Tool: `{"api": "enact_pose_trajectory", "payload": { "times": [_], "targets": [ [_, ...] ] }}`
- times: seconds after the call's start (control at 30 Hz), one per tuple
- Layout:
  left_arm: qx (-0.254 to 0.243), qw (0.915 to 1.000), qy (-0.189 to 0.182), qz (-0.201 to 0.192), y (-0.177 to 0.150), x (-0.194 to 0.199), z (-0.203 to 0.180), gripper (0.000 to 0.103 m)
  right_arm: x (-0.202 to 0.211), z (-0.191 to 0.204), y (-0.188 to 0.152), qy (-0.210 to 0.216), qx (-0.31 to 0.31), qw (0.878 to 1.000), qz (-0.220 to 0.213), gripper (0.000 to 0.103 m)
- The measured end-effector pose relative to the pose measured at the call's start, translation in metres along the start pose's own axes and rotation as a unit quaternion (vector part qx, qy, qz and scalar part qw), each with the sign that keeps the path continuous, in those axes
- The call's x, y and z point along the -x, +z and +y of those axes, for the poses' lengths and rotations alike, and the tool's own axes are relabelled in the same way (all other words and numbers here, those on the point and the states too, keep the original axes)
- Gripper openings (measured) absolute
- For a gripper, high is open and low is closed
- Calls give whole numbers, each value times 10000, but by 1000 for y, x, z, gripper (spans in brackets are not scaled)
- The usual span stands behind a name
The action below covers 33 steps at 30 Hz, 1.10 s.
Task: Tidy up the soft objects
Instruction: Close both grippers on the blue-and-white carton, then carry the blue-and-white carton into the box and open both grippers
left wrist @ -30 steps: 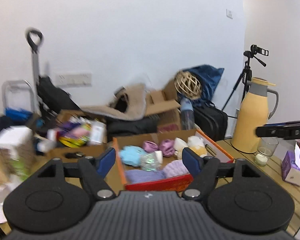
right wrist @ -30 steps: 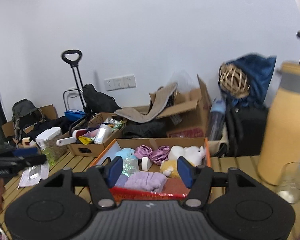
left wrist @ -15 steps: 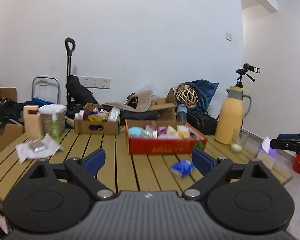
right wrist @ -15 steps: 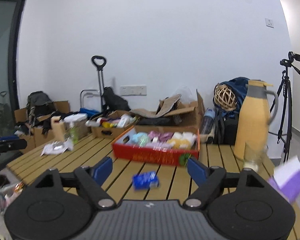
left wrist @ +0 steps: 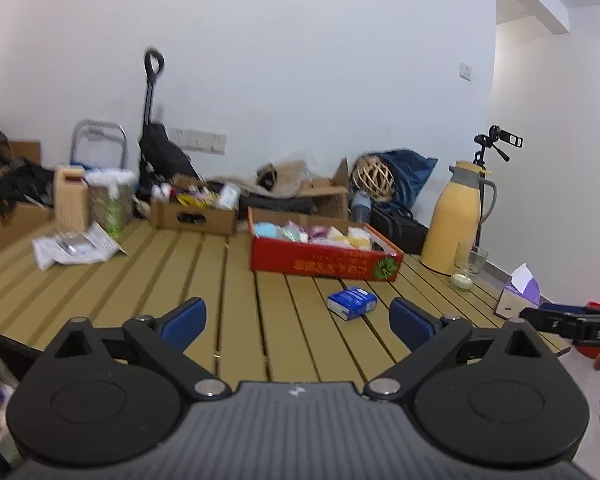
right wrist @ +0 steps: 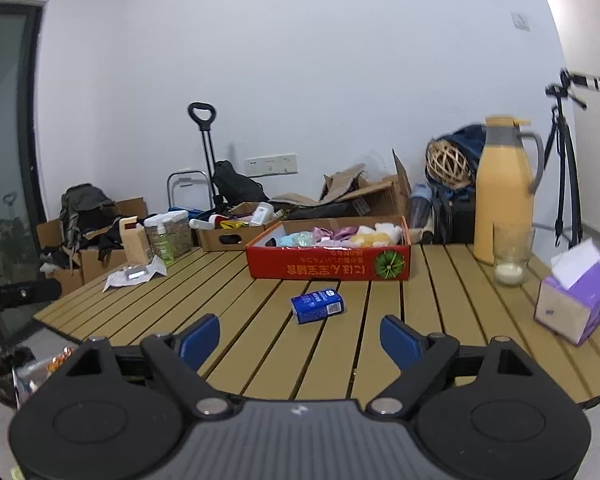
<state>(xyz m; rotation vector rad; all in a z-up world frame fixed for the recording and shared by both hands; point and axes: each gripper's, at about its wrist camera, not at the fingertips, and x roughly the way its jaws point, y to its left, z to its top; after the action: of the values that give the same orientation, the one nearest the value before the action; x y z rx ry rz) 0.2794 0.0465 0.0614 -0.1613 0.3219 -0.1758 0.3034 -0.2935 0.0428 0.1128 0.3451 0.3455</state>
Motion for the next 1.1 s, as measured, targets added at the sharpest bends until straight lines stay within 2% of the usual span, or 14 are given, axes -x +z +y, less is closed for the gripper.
{"api": "enact_pose_trajectory", "payload": {
  "times": [0.1,0.2,0.3,0.37,0.47,0.53,0.6,0.67,0.73,0.8,0.83,0.9,0.97,1.1],
  "targets": [
    [102,9994,-158,301,-1,-46,-2,100,-30,-11,0,-47,-145,9999,79,85],
    [221,9975,-200,643,0,-107,-9,95,-66,-23,4,-96,-339,9993,133,78],
    [306,9934,-527,969,1,-168,-13,86,-113,-40,11,-61,-551,9980,306,72],
    [317,9897,-645,1237,3,-213,-16,70,-146,-50,16,-20,-620,9970,465,66],
    [454,9826,-712,1656,4,-272,-16,56,-202,-62,24,-13,-668,9955,678,60],
    [521,9790,-904,1754,3,-299,-16,55,-238,-69,29,-3,-721,9941,816,55],
    [649,9745,-1179,1794,-2,-320,-14,56,-267,-76,32,86,-828,9923,917,52],
    [944,9700,-1232,1871,-13,-335,-7,54,-291,-85,32,189,-958,9900,1020,47],
    [1075,9686,-1174,1909,-17,-341,-4,45,-308,-90,27,286,-1072,9877,1101,41],
    [1152,9713,-1178,1715,-16,-341,-1,43,-321,-97,17,457,-1426,9808,1247,28],
    [1174,9717,-1106,1729,-16,-343,-2,33,-325,-101,11,525,-1713,9746,1347,17],
    [1249,9704,-1033,1790,-16,-347,1,29,-321,-103,5,708,-2083,9655,1391,18],
    [1330,9690,-1050,1798,-15,-347,3,29,-314,-99,4,823,-1923,9683,1364,18],
    [1301,9695,-1032,1800,-15,-349,1,29,-318,-101,0,822,-2003,9659,1420,24]
  ]
}}
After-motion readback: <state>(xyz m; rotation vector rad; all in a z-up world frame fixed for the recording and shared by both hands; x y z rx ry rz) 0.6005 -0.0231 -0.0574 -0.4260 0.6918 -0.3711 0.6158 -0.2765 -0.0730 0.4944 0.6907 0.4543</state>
